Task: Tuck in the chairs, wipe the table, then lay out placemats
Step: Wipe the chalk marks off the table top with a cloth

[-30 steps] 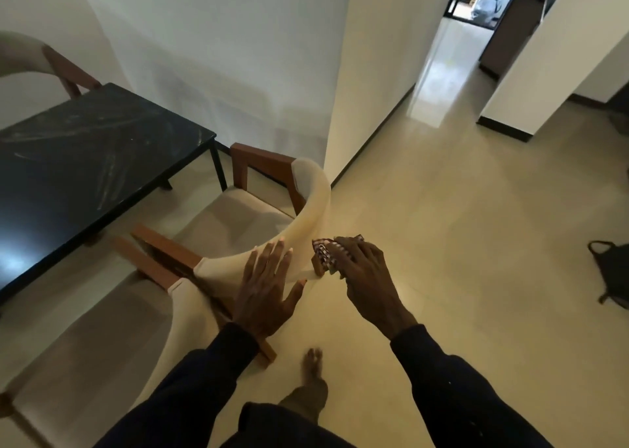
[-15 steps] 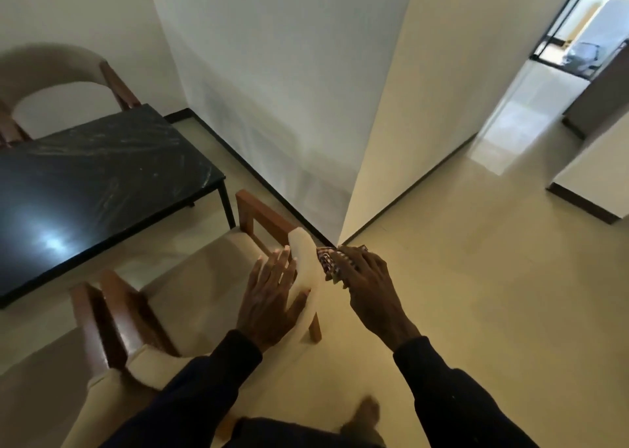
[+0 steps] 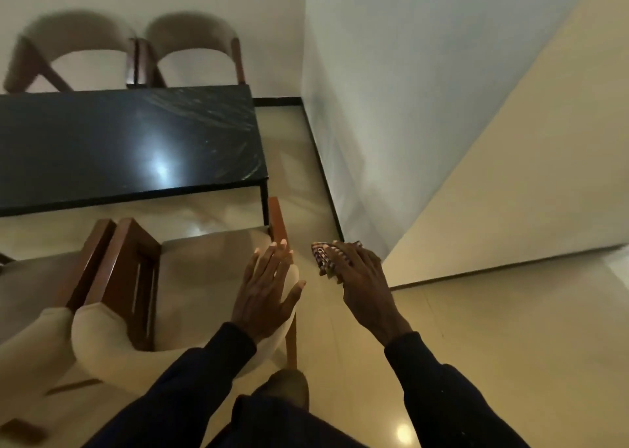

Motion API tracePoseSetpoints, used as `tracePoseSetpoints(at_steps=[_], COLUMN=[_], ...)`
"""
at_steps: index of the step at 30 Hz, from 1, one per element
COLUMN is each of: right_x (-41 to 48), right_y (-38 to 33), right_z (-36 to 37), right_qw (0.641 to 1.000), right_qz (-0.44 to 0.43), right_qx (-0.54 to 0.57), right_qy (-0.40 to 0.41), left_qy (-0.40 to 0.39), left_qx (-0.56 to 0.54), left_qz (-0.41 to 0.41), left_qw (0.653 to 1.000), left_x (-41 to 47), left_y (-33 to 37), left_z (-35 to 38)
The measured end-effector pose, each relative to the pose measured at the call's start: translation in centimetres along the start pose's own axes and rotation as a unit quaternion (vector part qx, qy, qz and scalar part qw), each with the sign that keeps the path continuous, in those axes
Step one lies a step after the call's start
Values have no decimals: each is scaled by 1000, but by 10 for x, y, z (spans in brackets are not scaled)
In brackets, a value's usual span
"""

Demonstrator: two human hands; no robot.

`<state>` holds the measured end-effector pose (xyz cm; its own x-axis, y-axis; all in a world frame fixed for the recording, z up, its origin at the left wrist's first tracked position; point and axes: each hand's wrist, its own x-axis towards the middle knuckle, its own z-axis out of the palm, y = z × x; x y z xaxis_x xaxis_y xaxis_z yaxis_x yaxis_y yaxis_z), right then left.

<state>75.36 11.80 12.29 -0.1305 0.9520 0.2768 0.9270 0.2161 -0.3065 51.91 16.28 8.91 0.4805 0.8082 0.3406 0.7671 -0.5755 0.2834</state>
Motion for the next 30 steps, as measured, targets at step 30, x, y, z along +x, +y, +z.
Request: tracePoseSetpoints(at_steps=[30], right_x=[504], right_y=[127], right_z=[165], right_qw=[918], right_qz=[-354], right_qx=[99], right_qy=[-147], left_qy=[61], left_qx=[119], left_qz=[-424], left_qw=[896], left_x=[269], left_y=[-172], left_z=[99])
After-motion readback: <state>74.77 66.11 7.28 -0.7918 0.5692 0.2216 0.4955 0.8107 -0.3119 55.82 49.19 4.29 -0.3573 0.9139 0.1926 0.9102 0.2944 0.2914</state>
